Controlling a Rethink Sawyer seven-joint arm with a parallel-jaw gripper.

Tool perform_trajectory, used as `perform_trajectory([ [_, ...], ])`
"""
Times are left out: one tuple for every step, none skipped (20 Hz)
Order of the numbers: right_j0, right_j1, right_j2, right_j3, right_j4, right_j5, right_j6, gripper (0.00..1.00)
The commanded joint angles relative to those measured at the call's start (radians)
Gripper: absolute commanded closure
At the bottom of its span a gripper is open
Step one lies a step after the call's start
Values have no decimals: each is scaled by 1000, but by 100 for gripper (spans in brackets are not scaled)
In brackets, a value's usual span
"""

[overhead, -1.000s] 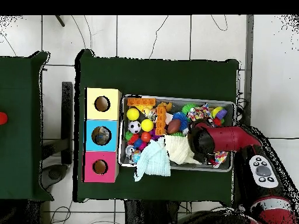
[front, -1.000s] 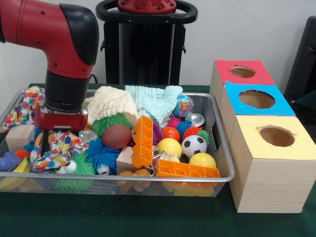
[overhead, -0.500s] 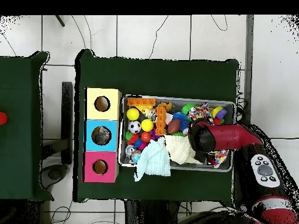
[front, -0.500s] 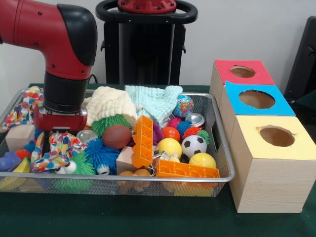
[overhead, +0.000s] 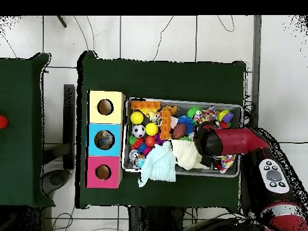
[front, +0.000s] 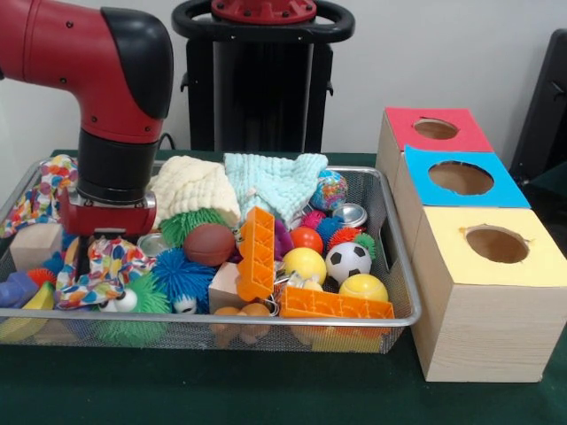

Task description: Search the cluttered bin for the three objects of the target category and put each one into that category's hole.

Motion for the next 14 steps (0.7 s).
perform_trajectory([
  [-49, 85, 99, 87, -44, 127, -196, 100],
  [-68, 72, 115, 103, -45, 128, -220, 100],
  [-87, 51, 128, 126, -45, 132, -243, 100],
  [-107, 26, 144, 151, -43, 134, -262, 100],
  [-125, -5, 156, 178, -42, 135, -275, 100],
  [-133, -32, 162, 200, -43, 133, -277, 100],
  [-139, -59, 169, 220, -42, 131, -273, 100],
  [-142, -82, 172, 237, -42, 135, -266, 100],
  [-136, -100, 170, 245, -44, 142, -255, 100],
  [-134, -119, 167, 257, -46, 141, -243, 100],
  [-128, -136, 162, 266, -46, 141, -230, 100],
  [-118, -150, 150, 270, -56, 137, -212, 100],
  [-100, -162, 134, 267, -66, 127, -185, 100],
  [-90, -173, 120, 268, -72, 124, -170, 100],
])
